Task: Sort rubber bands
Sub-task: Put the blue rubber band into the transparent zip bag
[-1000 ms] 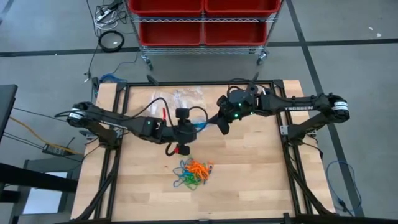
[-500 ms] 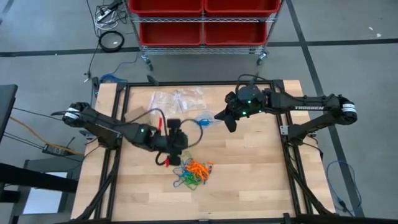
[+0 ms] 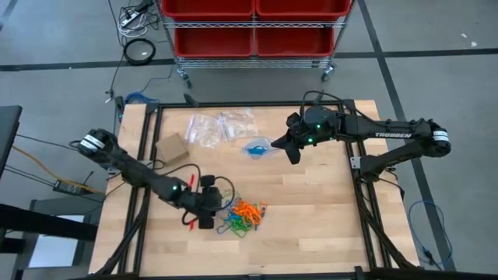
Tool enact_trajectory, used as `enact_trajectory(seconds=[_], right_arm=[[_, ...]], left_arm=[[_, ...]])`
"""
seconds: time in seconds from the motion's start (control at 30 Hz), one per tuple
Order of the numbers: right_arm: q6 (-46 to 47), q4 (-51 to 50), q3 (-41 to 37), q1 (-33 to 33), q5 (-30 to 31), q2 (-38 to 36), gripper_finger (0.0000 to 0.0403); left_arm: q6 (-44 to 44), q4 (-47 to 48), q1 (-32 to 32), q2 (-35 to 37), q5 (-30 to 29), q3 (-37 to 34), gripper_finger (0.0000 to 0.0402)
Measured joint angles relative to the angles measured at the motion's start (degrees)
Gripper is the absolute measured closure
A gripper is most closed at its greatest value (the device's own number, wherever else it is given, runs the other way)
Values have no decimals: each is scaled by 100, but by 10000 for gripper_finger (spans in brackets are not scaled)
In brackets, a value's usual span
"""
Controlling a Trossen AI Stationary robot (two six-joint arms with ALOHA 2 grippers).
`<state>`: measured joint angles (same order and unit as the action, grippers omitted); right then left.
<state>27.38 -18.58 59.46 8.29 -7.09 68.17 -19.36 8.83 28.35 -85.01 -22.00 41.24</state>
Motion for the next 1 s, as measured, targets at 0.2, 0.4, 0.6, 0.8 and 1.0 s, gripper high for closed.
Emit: enact_trajectory(seconds=[0.2, 0.4, 0.6, 0.8, 1.0], right_arm=[[-2, 4, 0, 0, 0, 6, 403], [-24, 1, 0, 0, 2, 8, 403], [-48, 2, 0, -4, 0, 8, 403], [-51, 5, 0, -4, 0, 8, 403], [-47, -1, 0, -39, 0, 8, 403]], left_arm=[[-293, -1189, 252, -20, 42, -859, 220], [-533, -2314, 246, -287, 223, -1409, 220], [-482, -2430, 163, -756, 265, -1277, 237], [-225, -2977, 93, -1339, 239, -1108, 299], [-105, -2998, 94, -1390, 355, -1035, 391]])
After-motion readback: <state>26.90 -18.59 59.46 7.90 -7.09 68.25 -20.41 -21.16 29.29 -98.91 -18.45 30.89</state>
